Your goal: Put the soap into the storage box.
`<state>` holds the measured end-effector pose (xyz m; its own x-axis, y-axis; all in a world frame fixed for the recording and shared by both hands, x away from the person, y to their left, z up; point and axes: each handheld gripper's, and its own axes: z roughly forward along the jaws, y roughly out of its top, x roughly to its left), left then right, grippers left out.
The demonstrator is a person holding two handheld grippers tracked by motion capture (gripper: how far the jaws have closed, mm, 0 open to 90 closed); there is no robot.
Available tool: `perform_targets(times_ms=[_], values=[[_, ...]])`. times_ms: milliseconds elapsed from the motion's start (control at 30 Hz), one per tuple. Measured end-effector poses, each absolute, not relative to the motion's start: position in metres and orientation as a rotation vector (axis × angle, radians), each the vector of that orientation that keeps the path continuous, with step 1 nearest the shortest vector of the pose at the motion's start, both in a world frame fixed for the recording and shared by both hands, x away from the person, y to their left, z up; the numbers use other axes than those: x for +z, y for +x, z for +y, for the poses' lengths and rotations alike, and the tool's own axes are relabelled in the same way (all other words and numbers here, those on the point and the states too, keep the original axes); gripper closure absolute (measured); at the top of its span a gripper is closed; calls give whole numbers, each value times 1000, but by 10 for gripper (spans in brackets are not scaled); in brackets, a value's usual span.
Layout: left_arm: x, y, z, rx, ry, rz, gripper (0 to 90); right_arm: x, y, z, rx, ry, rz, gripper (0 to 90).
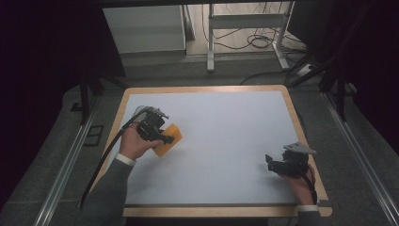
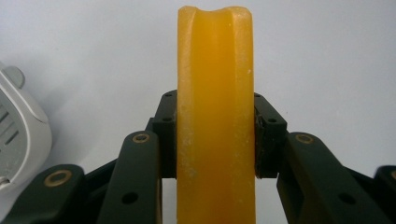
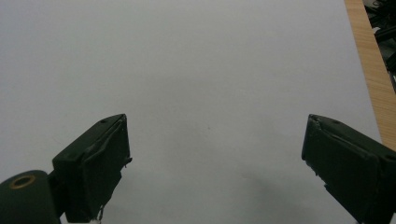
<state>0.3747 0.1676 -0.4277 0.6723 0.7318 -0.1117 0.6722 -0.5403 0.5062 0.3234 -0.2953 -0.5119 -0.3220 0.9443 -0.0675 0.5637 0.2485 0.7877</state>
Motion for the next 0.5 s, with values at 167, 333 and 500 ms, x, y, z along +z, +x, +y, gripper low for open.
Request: perform_targets(times_ms=[167, 333, 500], values=[[-428, 380, 170, 157, 2364, 1096, 610, -512, 323, -296, 909, 1368, 1979, 77], [-426, 386, 177, 149, 2352, 1121, 611, -512, 323, -296, 909, 1371, 1977, 77], [-418, 395, 191, 174, 2328, 1166, 611, -511, 323, -296, 909, 1370, 1976, 77]])
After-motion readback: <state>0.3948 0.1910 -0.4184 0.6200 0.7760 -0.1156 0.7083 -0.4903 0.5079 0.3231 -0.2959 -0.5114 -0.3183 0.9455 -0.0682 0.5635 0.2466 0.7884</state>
